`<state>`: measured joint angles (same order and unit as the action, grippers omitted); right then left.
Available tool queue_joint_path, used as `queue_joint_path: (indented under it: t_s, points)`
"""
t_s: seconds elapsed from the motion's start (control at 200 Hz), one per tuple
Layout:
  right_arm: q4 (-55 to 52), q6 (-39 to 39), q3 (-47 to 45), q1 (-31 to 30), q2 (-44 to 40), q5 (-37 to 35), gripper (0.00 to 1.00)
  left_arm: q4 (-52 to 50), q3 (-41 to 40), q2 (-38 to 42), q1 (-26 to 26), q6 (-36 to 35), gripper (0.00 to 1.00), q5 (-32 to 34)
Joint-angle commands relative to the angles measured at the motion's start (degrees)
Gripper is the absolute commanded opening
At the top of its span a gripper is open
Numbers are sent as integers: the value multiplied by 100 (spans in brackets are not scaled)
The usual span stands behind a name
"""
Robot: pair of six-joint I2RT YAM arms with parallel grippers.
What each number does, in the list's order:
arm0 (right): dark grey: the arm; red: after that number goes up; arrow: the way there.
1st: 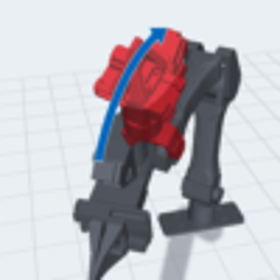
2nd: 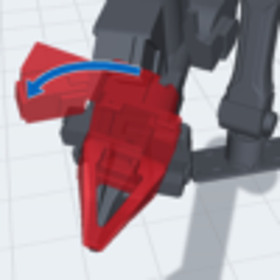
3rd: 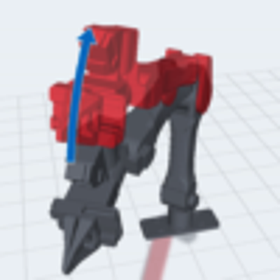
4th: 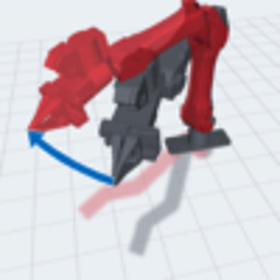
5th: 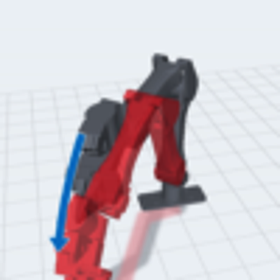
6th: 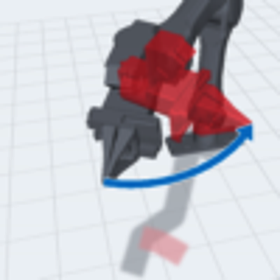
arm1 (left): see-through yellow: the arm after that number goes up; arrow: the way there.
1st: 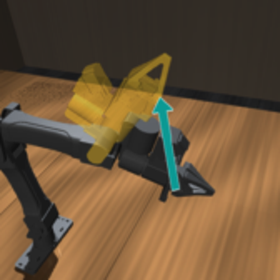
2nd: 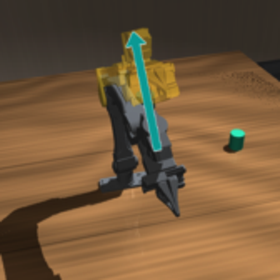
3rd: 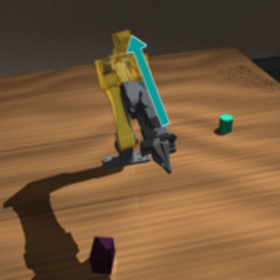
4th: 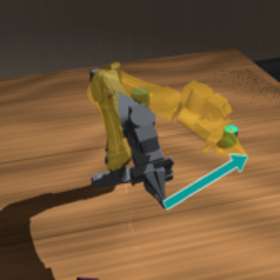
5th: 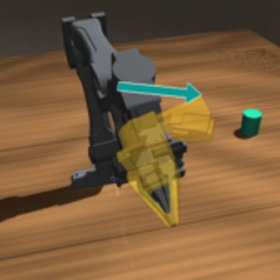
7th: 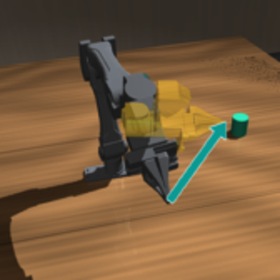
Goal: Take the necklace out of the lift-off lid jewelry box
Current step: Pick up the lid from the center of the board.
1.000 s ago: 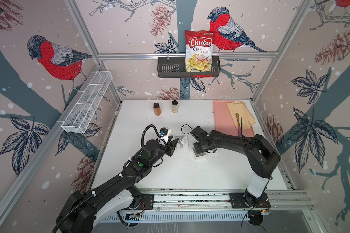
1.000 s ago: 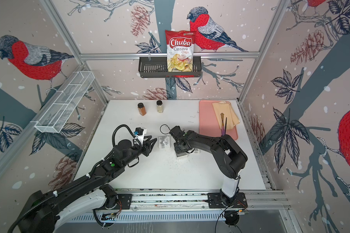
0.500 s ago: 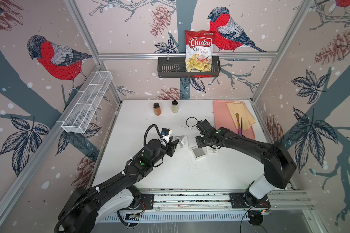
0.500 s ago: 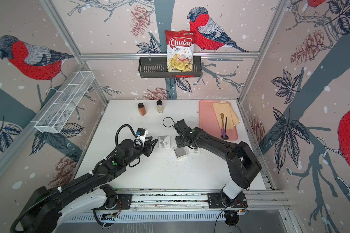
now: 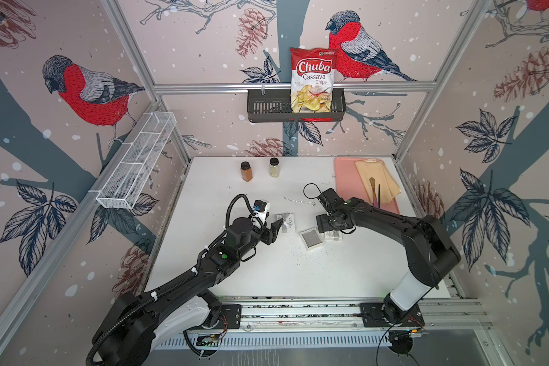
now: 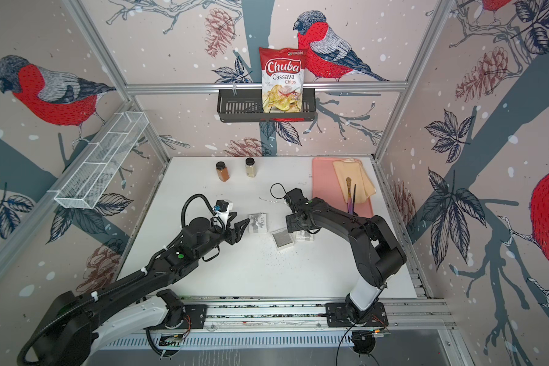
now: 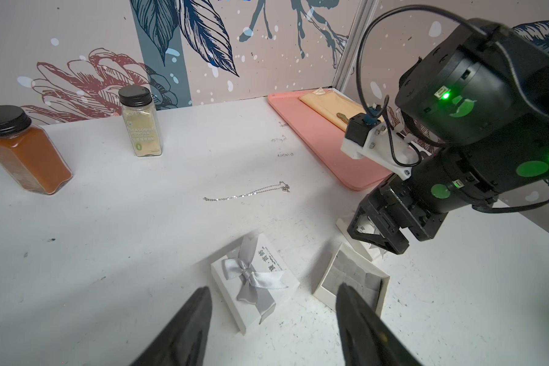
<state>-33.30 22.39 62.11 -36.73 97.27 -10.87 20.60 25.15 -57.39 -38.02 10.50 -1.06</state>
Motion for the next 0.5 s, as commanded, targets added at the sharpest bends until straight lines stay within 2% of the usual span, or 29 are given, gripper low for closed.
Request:
queue_joint_path:
  t_s: [0.0, 0.495]
  points:
    - [67, 69, 38, 8, 100, 49, 90, 170, -49, -8, 14, -54, 66, 62]
    - [332, 573, -366, 26, 126, 139, 90, 220, 8, -181, 49, -147, 67, -34]
